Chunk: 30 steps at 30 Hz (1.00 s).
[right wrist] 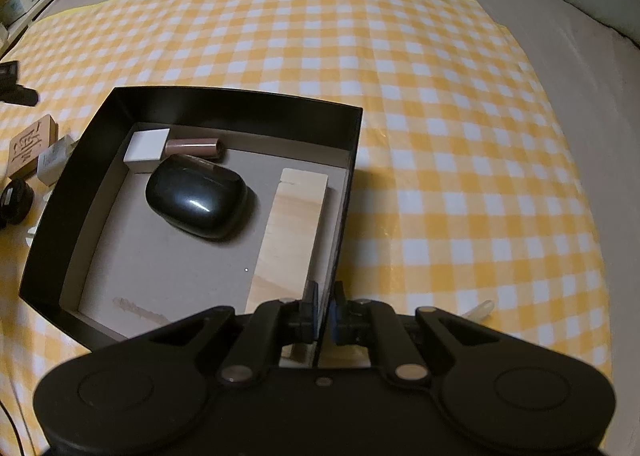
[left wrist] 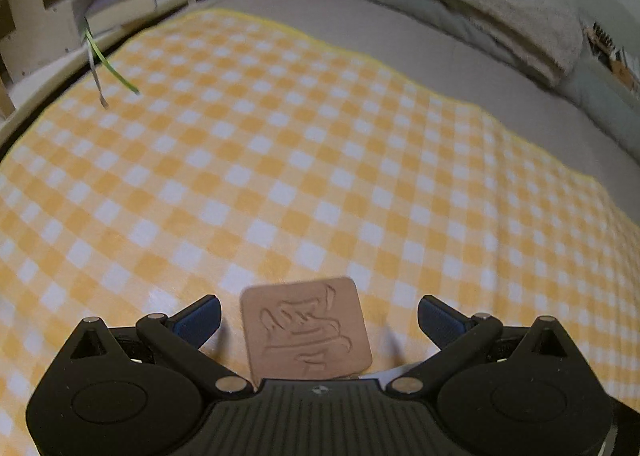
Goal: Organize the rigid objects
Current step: 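Move the left gripper to the carved wooden tile and grasp it, then carry the carved wooden tile into the black box and open the left gripper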
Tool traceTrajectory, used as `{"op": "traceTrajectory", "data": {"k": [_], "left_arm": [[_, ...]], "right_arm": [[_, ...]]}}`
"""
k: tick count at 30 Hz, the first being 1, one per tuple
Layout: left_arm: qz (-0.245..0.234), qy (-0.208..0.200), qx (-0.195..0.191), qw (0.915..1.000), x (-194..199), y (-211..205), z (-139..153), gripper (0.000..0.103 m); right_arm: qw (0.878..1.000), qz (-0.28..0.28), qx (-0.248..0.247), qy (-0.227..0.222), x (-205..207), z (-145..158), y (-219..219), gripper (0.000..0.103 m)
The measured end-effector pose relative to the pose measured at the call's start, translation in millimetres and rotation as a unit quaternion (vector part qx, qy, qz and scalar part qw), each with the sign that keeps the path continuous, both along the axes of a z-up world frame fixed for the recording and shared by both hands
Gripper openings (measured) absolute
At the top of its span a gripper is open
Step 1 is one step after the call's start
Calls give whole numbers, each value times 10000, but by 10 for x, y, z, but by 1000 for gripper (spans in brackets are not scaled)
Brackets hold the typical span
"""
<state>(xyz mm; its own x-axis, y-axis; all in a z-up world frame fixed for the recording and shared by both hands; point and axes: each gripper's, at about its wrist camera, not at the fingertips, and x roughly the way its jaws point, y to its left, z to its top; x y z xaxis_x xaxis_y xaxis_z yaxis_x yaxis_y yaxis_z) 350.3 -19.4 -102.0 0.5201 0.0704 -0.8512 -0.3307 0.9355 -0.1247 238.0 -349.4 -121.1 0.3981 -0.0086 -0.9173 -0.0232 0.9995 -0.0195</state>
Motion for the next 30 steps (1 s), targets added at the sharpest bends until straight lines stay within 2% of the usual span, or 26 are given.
{"op": "traceTrajectory", "data": {"k": [5,8,10,16,24,30], "left_arm": [[-38,263,158,9995,74,-89,-188,103],[147,548,366,9977,104,-122,-316,102],[286,648,349,9969,117,-100,-391,100],[198,481,616,9967,128,-107,-400,81],[-57,442,618,9971,116,-171,-303,80],[-448,155,561,9973,19,-285,-80,80]], "right_arm": [[9999,-13,136,4,-14,6,-20,7],[9999,-16,138,6,-6,6,-10,8],[9999,-6,130,5,-9,5,-18,8],[9999,-9,150,4,4,3,-9,8],[10000,43,66,2,-12,10,18,8],[9999,90,33,66,8,-14,19,7]]}}
